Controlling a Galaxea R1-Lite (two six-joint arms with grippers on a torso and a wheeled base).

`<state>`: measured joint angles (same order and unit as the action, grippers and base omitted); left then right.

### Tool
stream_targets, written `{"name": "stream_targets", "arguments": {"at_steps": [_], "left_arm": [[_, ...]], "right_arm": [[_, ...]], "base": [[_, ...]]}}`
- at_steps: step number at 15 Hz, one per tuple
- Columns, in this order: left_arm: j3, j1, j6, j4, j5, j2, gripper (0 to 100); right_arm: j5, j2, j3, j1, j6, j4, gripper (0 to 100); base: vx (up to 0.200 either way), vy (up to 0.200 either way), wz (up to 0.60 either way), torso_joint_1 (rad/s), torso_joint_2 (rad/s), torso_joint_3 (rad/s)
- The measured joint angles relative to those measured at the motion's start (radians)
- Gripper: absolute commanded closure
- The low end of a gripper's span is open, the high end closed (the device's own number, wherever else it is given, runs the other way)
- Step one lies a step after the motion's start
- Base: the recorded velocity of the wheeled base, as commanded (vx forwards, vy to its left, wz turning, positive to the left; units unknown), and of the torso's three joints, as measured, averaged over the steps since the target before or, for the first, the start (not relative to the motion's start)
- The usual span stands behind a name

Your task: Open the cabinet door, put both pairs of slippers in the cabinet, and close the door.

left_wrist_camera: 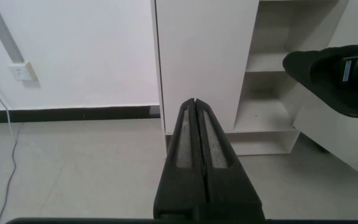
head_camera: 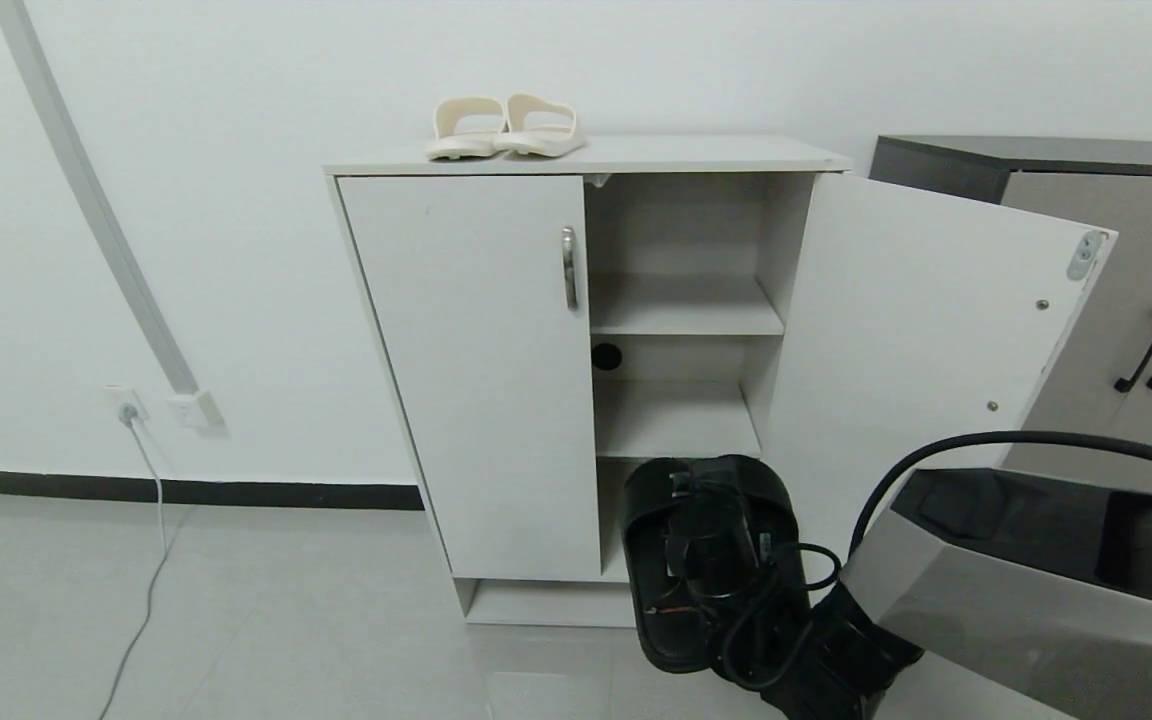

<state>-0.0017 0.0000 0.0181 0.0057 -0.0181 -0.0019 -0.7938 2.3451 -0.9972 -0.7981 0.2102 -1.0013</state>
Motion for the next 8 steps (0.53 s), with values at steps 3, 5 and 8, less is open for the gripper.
{"name": "stream_targets", "arguments": {"at_steps": [3,5,8], "left_arm": [[0.0,0.0,0.0,0.0,-0.001,0.0,100],[0.0,0.0,0.001,0.0,-0.001,0.0,100],[0.0,0.0,0.002,0.0,-0.001,0.0,100]], "right_arm": [[0.0,0.013,-0.01,0.003,0.0,-0.001,100],[0.001,0.023,-0.018,0.002,0.0,-0.002,100],[0.0,0.031,-0.022,0.003,0.0,-0.001,100]], "base": [[0.0,0.0,0.0,-0.001,0.0,-0.134],[0.0,0.0,0.0,0.002,0.01,-0.178],[0.0,0.0,0.0,0.004,0.0,-0.19]]}}
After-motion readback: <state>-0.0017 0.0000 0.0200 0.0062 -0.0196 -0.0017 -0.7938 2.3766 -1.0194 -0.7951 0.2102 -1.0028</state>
